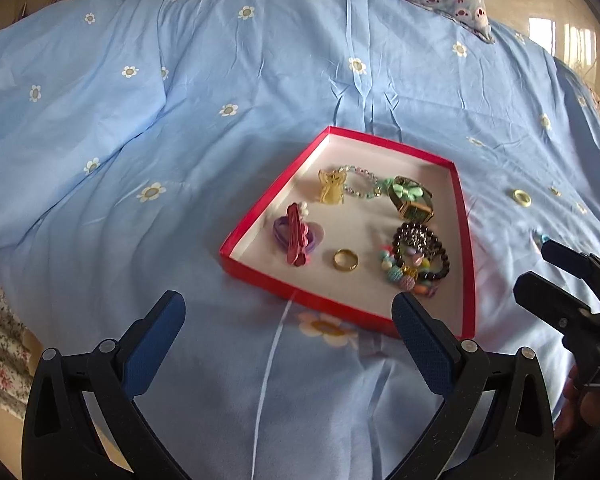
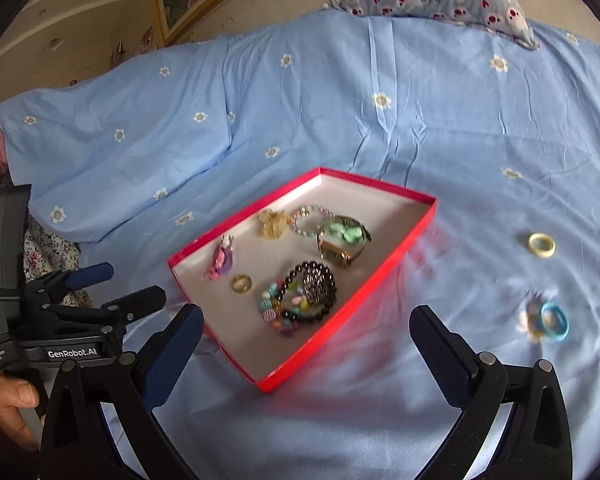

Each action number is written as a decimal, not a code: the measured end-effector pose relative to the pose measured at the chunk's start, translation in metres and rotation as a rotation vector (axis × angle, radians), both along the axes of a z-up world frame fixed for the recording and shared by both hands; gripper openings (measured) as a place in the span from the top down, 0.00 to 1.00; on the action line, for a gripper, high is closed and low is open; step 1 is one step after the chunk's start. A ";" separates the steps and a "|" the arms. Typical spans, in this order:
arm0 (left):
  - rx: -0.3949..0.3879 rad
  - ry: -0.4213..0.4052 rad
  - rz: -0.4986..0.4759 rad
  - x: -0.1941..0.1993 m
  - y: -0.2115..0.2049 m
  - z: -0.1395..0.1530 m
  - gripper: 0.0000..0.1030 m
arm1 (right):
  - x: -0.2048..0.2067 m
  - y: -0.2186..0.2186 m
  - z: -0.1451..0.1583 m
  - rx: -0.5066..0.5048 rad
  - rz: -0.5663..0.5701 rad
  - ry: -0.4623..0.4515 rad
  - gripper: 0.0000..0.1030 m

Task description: Organize jewelry

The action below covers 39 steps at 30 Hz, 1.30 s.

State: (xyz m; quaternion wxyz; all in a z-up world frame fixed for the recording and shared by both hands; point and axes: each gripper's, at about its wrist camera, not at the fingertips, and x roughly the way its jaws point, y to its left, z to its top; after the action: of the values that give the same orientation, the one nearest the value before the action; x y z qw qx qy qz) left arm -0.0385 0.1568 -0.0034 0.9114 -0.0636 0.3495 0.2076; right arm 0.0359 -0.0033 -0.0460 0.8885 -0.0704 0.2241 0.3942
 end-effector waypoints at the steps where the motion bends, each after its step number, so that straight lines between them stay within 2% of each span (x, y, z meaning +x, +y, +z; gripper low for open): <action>1: 0.003 0.000 0.000 -0.001 -0.001 -0.001 0.00 | 0.000 0.000 -0.002 -0.003 -0.004 0.002 0.00; 18: 0.052 0.013 0.006 -0.005 -0.012 -0.003 0.00 | 0.006 -0.012 -0.018 0.000 -0.033 0.027 0.00; 39: 0.051 0.012 0.004 -0.005 -0.011 -0.002 0.00 | 0.003 -0.009 -0.021 -0.013 -0.027 0.005 0.00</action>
State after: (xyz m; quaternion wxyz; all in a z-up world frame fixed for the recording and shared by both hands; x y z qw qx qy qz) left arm -0.0438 0.1459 -0.0057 0.9103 -0.0397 0.3494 0.2184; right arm 0.0389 -0.0128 -0.0669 0.8926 -0.0723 0.2300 0.3810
